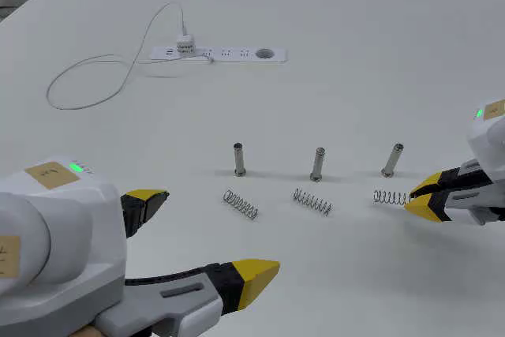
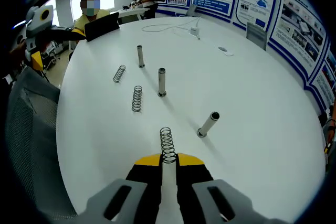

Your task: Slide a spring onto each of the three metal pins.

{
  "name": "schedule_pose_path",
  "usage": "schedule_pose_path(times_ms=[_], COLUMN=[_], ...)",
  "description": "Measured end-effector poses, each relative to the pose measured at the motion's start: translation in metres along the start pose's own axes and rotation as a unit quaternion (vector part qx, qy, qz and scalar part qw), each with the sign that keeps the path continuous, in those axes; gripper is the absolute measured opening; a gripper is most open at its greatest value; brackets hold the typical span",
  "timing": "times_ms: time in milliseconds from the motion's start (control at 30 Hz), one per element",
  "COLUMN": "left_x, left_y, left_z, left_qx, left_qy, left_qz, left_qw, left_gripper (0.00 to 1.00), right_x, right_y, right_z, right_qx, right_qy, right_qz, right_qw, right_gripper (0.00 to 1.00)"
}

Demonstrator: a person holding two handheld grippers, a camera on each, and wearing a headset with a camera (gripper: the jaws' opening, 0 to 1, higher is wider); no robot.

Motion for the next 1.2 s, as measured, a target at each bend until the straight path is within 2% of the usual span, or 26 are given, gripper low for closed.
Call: schedule_pose_path(times_ms=[367, 633, 933, 1200], left_x=[0.000, -0.001, -0.010, -0.026], left_y=[0.000, 0.001, 0.006, 0.006], left_z=[-0.001, -0.004, -0.013, -0.026], left_qx=[0.000, -0.008, -0.024, -0.060], left_qy=[-0.003, -0.010, -0.035, -0.051], left_qz=[0.000, -0.001, -0.001, 0.020], left_qw=[1.0000, 0.9999, 0.9991, 0.9967], left_gripper=[0.87, 0.85, 0.77, 0.65], right_x=[0.010, 0.024, 0.041, 0.051], right_y=[0.002, 0.010, 0.028, 0.046], right_z=[-0.007, -0.017, -0.039, -0.054], right_qx=[0.003, 0.019, 0.039, 0.060], right_qy=[-0.011, -0.018, -0.037, -0.046], right_qz=[0.003, -0.006, -0.031, -0.059], right_qw=[0.9999, 0.9996, 0.9981, 0.9954], right_gripper=[0.10, 0.10, 0.10, 0.10])
Point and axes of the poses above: the centre of the closed fingertips' face, and the gripper's own axes: x roughly backward along the fingers, y roughly to its left, z roughly out of its underside, the point moved 8 cm from there along x, roughly backward along the fingers, and after that the axes turned 14 degrees about -x, right-handed, at the moved point
